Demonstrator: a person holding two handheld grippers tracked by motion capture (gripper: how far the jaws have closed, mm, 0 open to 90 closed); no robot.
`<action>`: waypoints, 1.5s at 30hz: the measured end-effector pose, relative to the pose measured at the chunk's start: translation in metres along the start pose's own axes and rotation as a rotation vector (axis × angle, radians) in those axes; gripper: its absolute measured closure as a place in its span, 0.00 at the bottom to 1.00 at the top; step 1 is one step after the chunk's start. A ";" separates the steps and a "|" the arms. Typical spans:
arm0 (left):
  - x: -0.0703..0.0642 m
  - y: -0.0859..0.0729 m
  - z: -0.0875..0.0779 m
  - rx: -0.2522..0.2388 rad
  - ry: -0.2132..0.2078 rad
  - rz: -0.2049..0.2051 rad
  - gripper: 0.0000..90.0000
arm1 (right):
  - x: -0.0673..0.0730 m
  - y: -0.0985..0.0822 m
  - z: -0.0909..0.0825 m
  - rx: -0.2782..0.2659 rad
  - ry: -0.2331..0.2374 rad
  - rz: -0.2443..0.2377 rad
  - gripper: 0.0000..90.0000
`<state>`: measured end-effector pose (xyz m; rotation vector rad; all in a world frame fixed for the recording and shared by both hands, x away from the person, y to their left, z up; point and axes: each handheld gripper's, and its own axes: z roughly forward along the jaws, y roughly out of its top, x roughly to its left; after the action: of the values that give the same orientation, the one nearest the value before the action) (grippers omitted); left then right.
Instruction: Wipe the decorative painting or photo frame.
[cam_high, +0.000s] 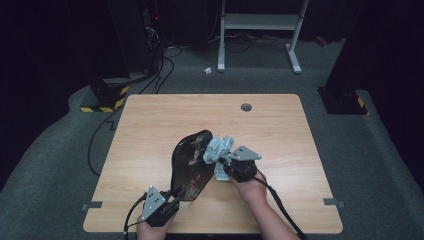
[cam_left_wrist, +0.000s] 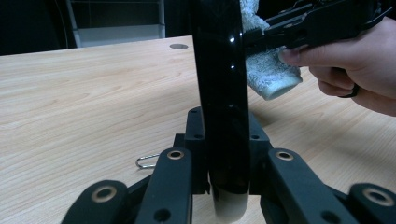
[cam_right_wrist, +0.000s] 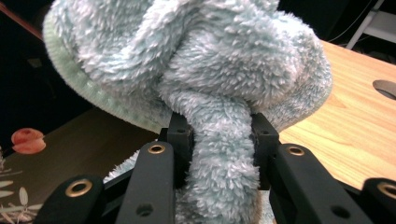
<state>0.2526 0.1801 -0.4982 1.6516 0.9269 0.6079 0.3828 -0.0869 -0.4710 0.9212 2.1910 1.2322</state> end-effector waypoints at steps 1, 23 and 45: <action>0.000 0.000 0.000 0.000 0.000 0.000 0.87 | 0.002 -0.001 -0.001 0.001 0.003 -0.003 0.76; 0.001 0.000 0.000 0.003 -0.004 -0.003 0.87 | 0.049 -0.020 -0.009 -0.006 0.120 -0.038 0.76; 0.001 0.000 0.000 0.006 -0.004 -0.004 0.87 | 0.045 -0.036 -0.001 0.052 0.119 0.007 0.76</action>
<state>0.2530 0.1807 -0.4983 1.6550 0.9300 0.5991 0.3399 -0.0677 -0.5047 0.8983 2.3242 1.2685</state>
